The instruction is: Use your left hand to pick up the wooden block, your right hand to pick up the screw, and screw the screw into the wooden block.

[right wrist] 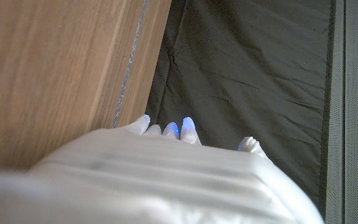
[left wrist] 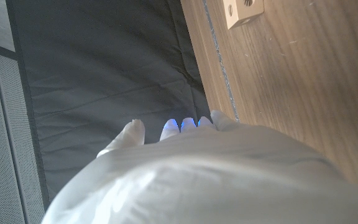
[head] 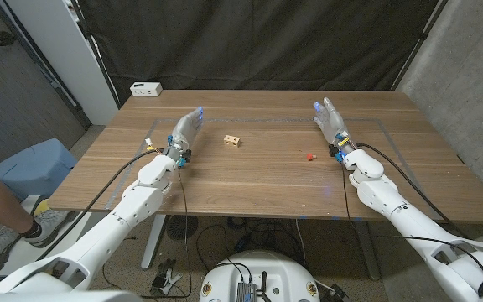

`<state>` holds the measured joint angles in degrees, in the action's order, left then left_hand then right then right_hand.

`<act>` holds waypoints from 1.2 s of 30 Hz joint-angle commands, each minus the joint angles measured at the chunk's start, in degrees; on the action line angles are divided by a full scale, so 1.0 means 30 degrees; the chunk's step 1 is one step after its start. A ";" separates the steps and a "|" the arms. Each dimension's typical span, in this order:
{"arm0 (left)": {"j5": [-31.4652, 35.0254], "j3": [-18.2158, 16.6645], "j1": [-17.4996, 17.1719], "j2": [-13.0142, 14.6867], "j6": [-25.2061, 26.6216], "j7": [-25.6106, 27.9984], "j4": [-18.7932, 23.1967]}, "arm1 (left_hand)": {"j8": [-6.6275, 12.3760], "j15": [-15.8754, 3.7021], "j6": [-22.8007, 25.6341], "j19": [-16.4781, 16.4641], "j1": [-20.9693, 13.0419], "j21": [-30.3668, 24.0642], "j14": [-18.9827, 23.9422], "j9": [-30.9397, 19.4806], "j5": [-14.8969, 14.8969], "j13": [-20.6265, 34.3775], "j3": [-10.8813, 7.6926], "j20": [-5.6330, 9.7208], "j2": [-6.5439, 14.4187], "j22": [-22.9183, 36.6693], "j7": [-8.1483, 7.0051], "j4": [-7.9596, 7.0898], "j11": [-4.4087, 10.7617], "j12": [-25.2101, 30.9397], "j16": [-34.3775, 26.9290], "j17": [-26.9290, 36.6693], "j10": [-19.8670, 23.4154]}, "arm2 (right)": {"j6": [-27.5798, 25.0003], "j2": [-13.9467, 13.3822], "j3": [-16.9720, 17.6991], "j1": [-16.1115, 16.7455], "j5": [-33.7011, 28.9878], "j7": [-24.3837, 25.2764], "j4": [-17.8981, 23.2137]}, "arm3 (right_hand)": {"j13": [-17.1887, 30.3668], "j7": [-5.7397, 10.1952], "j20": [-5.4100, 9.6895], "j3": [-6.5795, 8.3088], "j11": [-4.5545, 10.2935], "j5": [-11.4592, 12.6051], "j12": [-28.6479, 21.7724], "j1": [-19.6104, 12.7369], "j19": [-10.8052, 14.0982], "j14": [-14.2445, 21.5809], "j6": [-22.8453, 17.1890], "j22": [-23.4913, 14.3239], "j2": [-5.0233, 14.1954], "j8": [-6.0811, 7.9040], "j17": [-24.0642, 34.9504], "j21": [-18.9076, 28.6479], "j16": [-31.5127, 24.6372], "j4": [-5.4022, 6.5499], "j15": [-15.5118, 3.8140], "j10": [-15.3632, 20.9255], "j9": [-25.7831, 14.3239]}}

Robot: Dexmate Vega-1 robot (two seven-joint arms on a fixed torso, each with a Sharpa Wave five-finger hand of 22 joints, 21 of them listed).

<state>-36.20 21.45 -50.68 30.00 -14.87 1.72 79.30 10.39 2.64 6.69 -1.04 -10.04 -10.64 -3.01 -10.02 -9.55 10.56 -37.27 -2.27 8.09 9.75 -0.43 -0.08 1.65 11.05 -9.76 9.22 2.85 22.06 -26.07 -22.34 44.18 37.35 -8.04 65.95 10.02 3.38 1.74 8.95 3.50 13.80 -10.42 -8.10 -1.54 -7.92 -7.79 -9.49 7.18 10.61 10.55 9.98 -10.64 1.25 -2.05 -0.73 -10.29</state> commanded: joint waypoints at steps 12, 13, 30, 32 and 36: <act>0.1248 0.0022 -0.0576 0.1770 0.1823 0.1157 0.2809 | 0.0032 0.0355 0.0120 -0.0036 -0.0303 -0.0131 -0.0105 -0.0058 -0.0162 0.0037 -0.0058 -0.0256 0.0121 0.0047 -0.0462 0.0326 0.0221 0.0229 -0.0071 0.0069 0.0368 | 0.0607 0.0221 -0.0127 -0.0703 -0.0072 -0.0946 -0.1271 | 0.0097 0.0004 0.0323 0.0241 -0.0020 0.0121 -0.0129 -0.0160 -0.0116 -0.0148 -0.0191 -0.0061 0.0098 0.0103 0.0047 0.0137 -0.0110 0.0009 0.0016 0.0040 -0.0064; 0.1318 0.0032 -0.0546 0.1914 0.1945 0.1112 0.2965 | 0.0027 0.0360 0.0109 -0.0034 -0.0310 -0.0129 -0.0106 -0.0057 -0.0164 0.0037 -0.0055 -0.0255 0.0113 0.0047 -0.0507 0.0340 0.0234 0.0234 -0.0071 0.0069 0.0384 | 0.0601 0.0234 -0.0108 -0.0708 -0.0045 -0.0938 -0.1308 | 0.0098 0.0013 0.0319 0.0244 -0.0016 0.0122 -0.0127 -0.0161 -0.0118 -0.0147 -0.0203 -0.0061 0.0099 0.0108 0.0046 0.0138 -0.0110 0.0009 0.0016 0.0036 -0.0064; 0.3622 0.0359 0.0660 0.5379 0.5563 0.0384 0.5581 | 0.0075 0.0603 0.0300 0.0359 -0.0726 0.0009 -0.0256 -0.0046 -0.0261 0.0035 0.0025 -0.0719 -0.0285 0.0024 -0.1500 0.1098 0.0780 0.0304 -0.0067 0.0103 0.0717 | -0.0126 0.0100 -0.0136 -0.0487 -0.0174 -0.0100 -0.0470 | 0.0103 0.0073 0.0303 0.0324 0.0035 0.0150 -0.0121 -0.0216 -0.0126 -0.0130 -0.0202 -0.0058 0.0110 0.0099 0.0016 0.0179 -0.0113 -0.0012 0.0026 0.0044 -0.0060; 0.3872 0.0414 0.0873 0.5793 0.5902 0.0081 0.5799 | 0.0052 0.0595 0.0243 0.0468 -0.0808 0.0036 -0.0320 -0.0046 -0.0276 0.0036 0.0023 -0.0905 -0.0329 0.0026 -0.1584 0.1225 0.0822 0.0292 -0.0059 0.0108 0.0715 | -0.0240 0.0081 -0.0120 -0.0387 -0.0159 0.0067 -0.0235 | 0.0103 0.0064 0.0312 0.0334 0.0022 0.0152 -0.0119 -0.0224 -0.0126 -0.0132 -0.0197 -0.0058 0.0112 0.0096 0.0014 0.0183 -0.0112 -0.0016 0.0022 0.0041 -0.0060; 0.4435 0.0576 0.1468 0.6578 0.6114 -0.0876 0.5843 | 0.0016 0.0553 0.0119 0.0552 -0.0976 0.0031 -0.0439 -0.0048 -0.0304 0.0037 0.0006 -0.1243 -0.0389 0.0035 -0.1759 0.1466 0.1019 0.0241 -0.0051 0.0118 0.0627 | -0.0263 0.0080 -0.0104 -0.0253 -0.0234 0.0378 0.0060 | 0.0105 0.0084 0.0309 0.0355 -0.0024 0.0158 -0.0118 -0.0240 -0.0114 -0.0128 -0.0212 -0.0058 0.0115 0.0101 0.0008 0.0195 -0.0112 -0.0022 0.0023 0.0043 -0.0059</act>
<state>-26.97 22.28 -49.54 43.76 -0.86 3.37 94.26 10.39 4.27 7.07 0.60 -12.06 -10.63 -3.65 -10.00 -10.18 10.54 -37.25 -5.32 7.10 9.73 -5.37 3.74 3.91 11.49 -9.76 9.51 4.67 22.08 -25.71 -22.68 42.63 37.05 -8.83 64.18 10.00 3.40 1.74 9.43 3.48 14.00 -10.42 -8.10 -1.53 -7.90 -7.80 -9.47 7.18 10.61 10.38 10.19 -10.64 1.27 -2.04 -0.73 -10.27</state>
